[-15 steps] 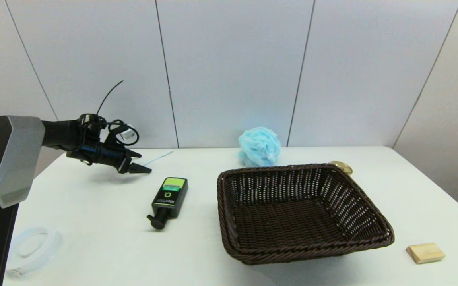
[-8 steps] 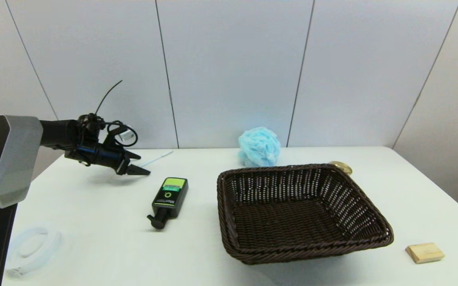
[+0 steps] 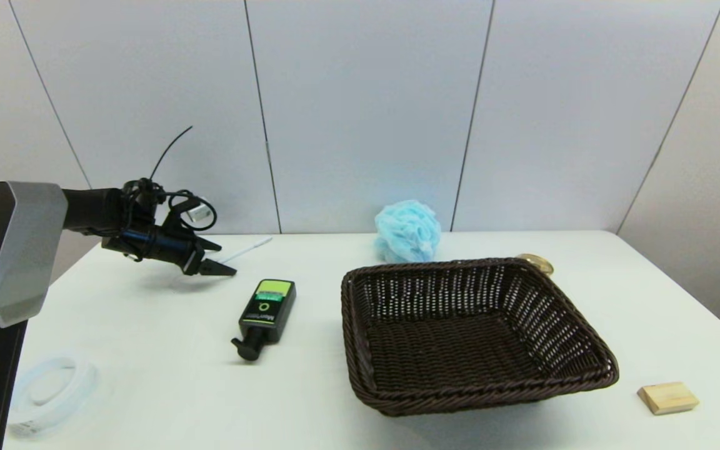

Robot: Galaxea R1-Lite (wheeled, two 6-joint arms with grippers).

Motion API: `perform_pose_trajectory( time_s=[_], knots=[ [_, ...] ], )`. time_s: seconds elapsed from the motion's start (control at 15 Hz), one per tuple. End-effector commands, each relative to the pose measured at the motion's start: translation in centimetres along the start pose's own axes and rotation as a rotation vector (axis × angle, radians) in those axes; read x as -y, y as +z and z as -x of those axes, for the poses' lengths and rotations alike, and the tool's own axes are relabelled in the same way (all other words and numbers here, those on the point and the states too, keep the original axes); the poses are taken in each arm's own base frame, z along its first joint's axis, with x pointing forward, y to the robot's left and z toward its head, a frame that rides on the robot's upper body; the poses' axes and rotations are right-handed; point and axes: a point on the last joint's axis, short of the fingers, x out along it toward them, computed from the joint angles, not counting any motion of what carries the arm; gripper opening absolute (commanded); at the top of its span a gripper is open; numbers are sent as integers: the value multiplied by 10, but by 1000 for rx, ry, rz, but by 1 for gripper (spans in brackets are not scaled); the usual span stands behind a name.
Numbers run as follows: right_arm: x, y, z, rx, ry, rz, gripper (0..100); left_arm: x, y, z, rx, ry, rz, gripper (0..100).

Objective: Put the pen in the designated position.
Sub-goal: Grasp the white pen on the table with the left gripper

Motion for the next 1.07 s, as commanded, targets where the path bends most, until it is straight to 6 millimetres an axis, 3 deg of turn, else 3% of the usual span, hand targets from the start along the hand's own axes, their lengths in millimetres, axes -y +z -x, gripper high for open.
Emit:
perform_pose_trajectory(
  time_s=[0.07,0.2,0.27,1.07],
  knots=[
    [0,0,0,-1,1,0,100,0,-3,-3,-3,-10,3,100],
    [0,0,0,-1,0,0,100,0,-3,-3,-4,-9,4,100],
    [0,0,0,-3,1,0,100,-1,-3,-3,-1,-5,-1,0],
    [0,0,0,-1,0,0,100,0,1,1,6,1,-9,0]
  ],
)
